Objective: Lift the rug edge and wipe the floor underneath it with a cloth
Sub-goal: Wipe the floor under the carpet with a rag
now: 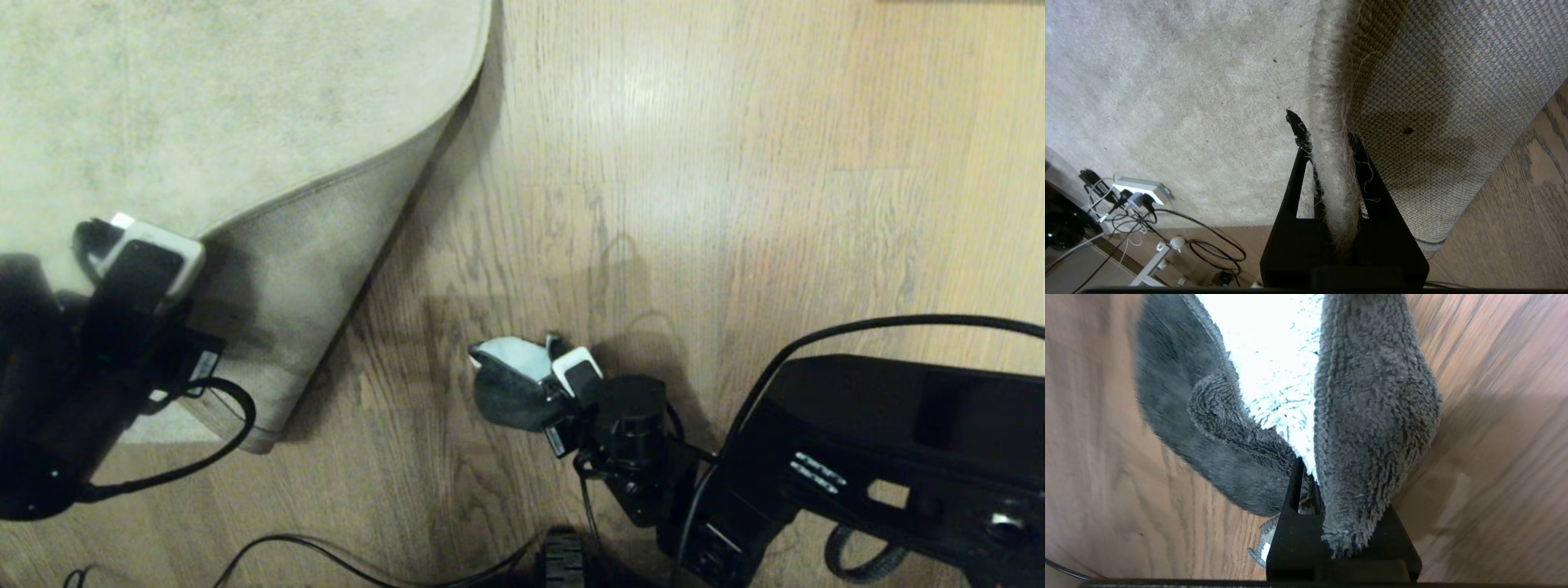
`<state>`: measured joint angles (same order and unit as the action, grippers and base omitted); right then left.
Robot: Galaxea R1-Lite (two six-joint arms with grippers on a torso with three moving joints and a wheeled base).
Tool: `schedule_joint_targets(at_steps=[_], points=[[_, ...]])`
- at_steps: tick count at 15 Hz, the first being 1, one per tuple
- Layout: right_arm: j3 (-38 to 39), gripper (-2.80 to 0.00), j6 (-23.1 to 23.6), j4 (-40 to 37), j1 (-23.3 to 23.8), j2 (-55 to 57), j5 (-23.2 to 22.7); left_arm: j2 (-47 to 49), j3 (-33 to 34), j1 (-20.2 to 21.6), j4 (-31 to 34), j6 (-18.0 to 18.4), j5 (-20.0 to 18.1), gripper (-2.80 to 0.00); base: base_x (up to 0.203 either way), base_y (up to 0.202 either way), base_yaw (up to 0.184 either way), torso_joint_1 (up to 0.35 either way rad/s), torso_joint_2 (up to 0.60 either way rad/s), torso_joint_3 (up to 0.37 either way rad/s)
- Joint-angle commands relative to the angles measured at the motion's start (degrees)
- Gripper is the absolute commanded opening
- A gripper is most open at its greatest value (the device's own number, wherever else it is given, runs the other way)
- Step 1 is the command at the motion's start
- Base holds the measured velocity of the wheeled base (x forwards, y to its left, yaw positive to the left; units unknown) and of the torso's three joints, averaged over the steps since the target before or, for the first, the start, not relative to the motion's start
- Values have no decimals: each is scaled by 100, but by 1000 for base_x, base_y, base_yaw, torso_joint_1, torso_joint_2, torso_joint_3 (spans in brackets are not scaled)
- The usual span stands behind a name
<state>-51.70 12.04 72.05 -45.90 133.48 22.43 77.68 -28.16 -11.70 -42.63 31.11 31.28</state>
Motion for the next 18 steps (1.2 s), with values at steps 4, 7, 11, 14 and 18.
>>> schedule_joint_targets(at_steps=[4, 7, 11, 14, 18], points=[[-584, -280, -21, -385, -511, -149, -10, 81, -14, 1, -35, 9, 18, -280, 0, 0, 0, 0, 0, 0], [-1299, -280, -33, -741, -741, 142, -11, 81, -14, -7, -35, 9, 18, -280, 0, 0, 0, 0, 0, 0], [-2300, -280, -244, -1367, -1059, 559, -3, 81, -23, -7, -35, 18, 18, -280, 0, 0, 0, 0, 0, 0], [-2977, -280, -286, -1642, -1218, 922, -2, 72, -14, -7, -35, 9, 18, -280, 0, 0, 0, 0, 0, 0], [-3706, -280, -462, -1759, -1449, 1444, 5, 63, -14, -7, -35, 9, 18, -280, 0, 0, 0, 0, 0, 0]])
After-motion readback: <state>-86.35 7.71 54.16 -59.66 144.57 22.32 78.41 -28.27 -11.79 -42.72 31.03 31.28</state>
